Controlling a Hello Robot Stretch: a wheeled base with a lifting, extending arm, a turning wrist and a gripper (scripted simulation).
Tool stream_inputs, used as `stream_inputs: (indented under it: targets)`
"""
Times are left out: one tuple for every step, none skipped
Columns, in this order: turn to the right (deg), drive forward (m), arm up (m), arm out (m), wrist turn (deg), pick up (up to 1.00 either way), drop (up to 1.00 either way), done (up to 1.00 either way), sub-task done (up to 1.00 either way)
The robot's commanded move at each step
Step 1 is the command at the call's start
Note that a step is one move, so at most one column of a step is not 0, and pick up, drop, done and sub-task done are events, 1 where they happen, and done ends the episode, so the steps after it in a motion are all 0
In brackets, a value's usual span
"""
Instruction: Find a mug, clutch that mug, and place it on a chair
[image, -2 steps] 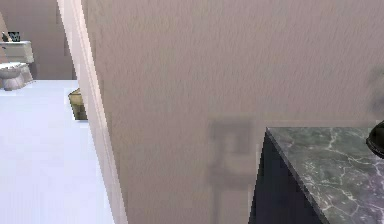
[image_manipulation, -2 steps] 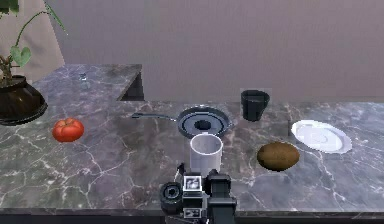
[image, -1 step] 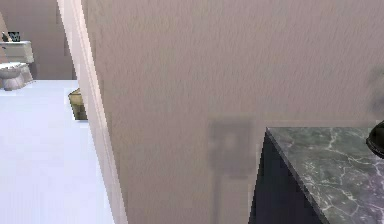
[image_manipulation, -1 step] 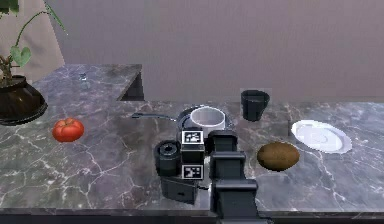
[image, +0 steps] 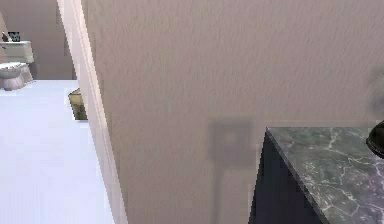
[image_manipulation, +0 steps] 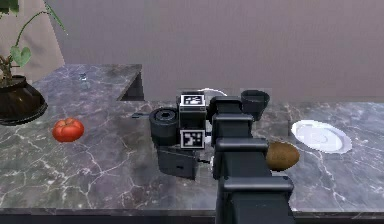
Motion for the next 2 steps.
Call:
stream_inputs:
  targets:
    - [0.0,0.0,0.0,0.0,-45.0,0.0,0.0,0.0,0.0]
    - [0.0,0.0,0.0,0.0,-45.0,0.0,0.0,0.0,0.0]
